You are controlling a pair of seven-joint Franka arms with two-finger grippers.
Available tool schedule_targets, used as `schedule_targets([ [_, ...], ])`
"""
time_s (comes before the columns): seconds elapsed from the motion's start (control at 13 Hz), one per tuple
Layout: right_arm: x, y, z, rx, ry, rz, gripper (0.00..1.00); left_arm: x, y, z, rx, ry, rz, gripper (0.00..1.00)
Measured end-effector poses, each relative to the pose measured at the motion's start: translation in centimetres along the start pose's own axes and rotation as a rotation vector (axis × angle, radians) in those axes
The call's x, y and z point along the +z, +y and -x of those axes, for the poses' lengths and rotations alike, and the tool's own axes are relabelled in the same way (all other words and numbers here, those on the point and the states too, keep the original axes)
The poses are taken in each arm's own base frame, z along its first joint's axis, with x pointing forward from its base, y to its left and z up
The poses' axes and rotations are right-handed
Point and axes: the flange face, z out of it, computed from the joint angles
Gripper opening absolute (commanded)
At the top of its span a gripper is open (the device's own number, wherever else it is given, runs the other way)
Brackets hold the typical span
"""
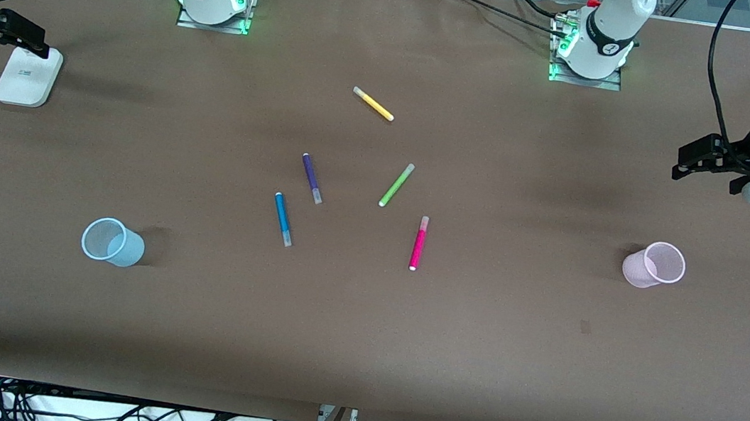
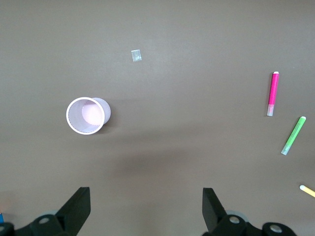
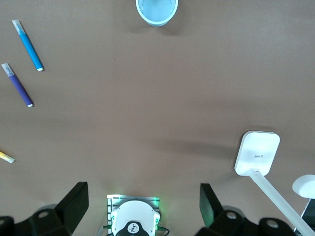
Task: Place pink and blue markers in matching cups
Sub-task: 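Move the left gripper to the pink marker while the right gripper reaches the blue marker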
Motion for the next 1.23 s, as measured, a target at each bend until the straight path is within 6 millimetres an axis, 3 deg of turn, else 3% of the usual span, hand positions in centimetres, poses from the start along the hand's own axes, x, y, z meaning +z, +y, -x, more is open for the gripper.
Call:
schedule_targets([
  [0.69,0.0,0.0,0.0,0.000,0.001,0.000,1.00,0.0,0.0,0.0,0.015,-0.001,0.000,1.00],
  [0.85,0.0,0.0,0.0,0.000,0.001,0.000,1.00,0.3,0.8,-0.2,0.052,-0.004,0.001,1.00],
  [1.0,0.0,0.0,0.0,0.000,0.002,0.000,1.00,0.8,3.3,-0.5,0.093,-0.003,0.007,1.00],
  [1.23,0.6,0.0,-0.9,-0.002,0.009,0.002,1.00,3.0,10.2,-1.9,0.099,0.014,0.018,1.00],
])
